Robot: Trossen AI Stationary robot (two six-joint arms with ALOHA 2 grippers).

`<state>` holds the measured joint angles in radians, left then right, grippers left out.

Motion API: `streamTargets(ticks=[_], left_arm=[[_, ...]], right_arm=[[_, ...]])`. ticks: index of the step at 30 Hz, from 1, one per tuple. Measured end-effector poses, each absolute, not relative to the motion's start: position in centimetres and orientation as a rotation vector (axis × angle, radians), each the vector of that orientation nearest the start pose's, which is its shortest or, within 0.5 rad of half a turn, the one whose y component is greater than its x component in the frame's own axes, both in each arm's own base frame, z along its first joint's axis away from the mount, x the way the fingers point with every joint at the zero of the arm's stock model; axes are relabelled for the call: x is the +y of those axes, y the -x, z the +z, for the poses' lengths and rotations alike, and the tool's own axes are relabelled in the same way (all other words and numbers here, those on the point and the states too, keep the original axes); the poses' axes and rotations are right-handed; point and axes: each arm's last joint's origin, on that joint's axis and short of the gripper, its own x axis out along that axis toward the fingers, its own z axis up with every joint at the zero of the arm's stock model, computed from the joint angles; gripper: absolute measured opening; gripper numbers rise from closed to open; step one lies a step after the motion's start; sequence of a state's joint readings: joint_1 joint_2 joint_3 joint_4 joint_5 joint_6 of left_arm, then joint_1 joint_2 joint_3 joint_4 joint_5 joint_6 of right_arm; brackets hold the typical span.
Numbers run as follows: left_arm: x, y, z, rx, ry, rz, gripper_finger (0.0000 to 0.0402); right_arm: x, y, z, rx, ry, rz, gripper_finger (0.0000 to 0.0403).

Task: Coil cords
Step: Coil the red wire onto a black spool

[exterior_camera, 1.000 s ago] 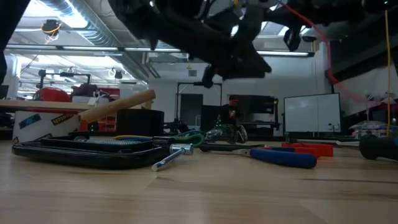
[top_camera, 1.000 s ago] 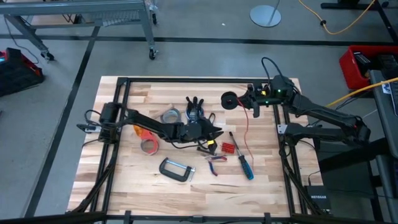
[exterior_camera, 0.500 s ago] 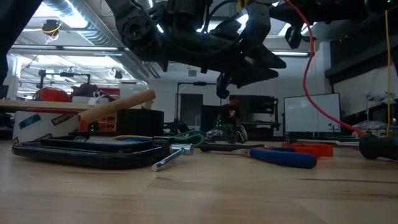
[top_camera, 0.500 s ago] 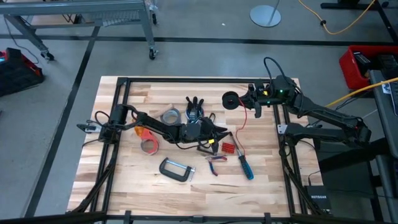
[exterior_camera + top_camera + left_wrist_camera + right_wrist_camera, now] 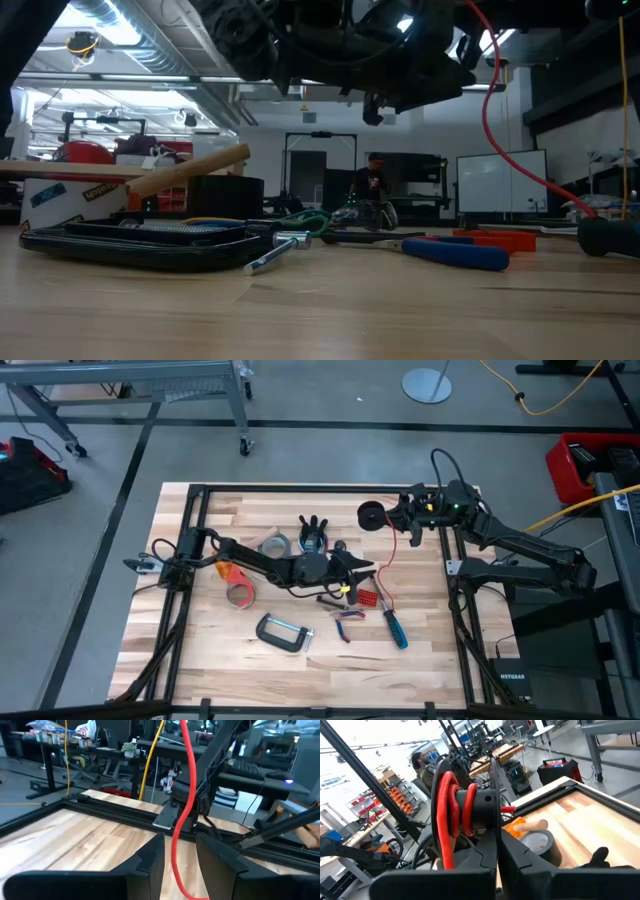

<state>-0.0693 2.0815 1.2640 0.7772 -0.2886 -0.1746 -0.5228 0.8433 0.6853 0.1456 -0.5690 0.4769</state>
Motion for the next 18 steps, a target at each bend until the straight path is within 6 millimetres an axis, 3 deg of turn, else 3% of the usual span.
streamTargets(ticks=[11,18], left_arm=[[-2.4,-45.9,19.6,0.041,0.147,0.223,0.0106],[-2.1,-46.1,18.5,0.050,0.213,0.233,0.0106]], right_arm=[[-8.0,-17.0,32.7,-0.043,-0.445,0.058,0.0001],[-8.0,-17.0,33.6,-0.117,-0.432,0.079,0.0001]])
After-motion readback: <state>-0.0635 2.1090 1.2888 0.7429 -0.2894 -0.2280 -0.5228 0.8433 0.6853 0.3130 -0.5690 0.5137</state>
